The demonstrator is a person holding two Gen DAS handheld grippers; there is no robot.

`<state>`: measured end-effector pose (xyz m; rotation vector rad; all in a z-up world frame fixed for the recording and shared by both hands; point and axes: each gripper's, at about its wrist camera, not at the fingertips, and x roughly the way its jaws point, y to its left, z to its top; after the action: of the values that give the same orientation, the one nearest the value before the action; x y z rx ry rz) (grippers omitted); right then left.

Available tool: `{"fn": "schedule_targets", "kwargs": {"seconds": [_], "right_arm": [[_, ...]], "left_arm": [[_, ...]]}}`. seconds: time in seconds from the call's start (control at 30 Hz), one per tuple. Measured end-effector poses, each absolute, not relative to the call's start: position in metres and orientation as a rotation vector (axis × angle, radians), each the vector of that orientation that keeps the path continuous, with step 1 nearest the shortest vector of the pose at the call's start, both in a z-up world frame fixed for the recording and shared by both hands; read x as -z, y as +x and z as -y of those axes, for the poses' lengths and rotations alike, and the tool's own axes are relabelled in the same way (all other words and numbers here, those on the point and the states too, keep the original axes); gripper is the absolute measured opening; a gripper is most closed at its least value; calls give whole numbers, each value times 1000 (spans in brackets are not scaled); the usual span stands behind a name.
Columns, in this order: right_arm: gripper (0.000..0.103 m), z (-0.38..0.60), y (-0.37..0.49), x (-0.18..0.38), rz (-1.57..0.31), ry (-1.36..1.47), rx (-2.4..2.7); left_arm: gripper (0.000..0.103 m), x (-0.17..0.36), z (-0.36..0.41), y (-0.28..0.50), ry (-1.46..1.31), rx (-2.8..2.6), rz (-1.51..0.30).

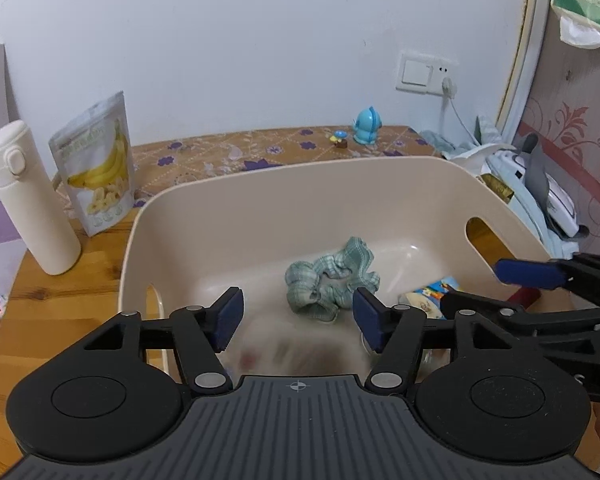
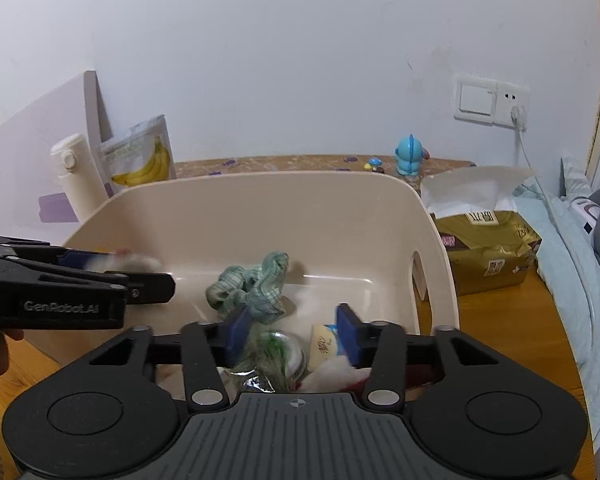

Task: Organize objects
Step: 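Open both tools to drop the plush and snack bag into the bin, then move both tools back toward the blue-and-white box and black cube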

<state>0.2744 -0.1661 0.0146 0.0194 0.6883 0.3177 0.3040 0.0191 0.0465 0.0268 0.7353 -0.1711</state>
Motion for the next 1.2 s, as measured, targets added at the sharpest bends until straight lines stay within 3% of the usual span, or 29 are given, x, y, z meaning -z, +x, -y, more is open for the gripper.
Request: {"fn": "schedule_targets", "kwargs": {"seconds": [0.03, 0.57, 0.73, 1.2], "right_arm": [[71, 166, 272, -17, -679, 16, -313], [90, 185, 233, -45, -585, 27, -307], [101, 188, 215, -52, -552, 20, -294], [103, 202, 173, -59, -524, 59, -299]], "left_arm": [[65, -49, -19, 302, 29, 171, -728], [77, -82, -12, 255, 49, 148, -619], [80, -90, -11, 236, 49, 141, -597], [85, -91, -11, 179, 108, 129, -577]]}}
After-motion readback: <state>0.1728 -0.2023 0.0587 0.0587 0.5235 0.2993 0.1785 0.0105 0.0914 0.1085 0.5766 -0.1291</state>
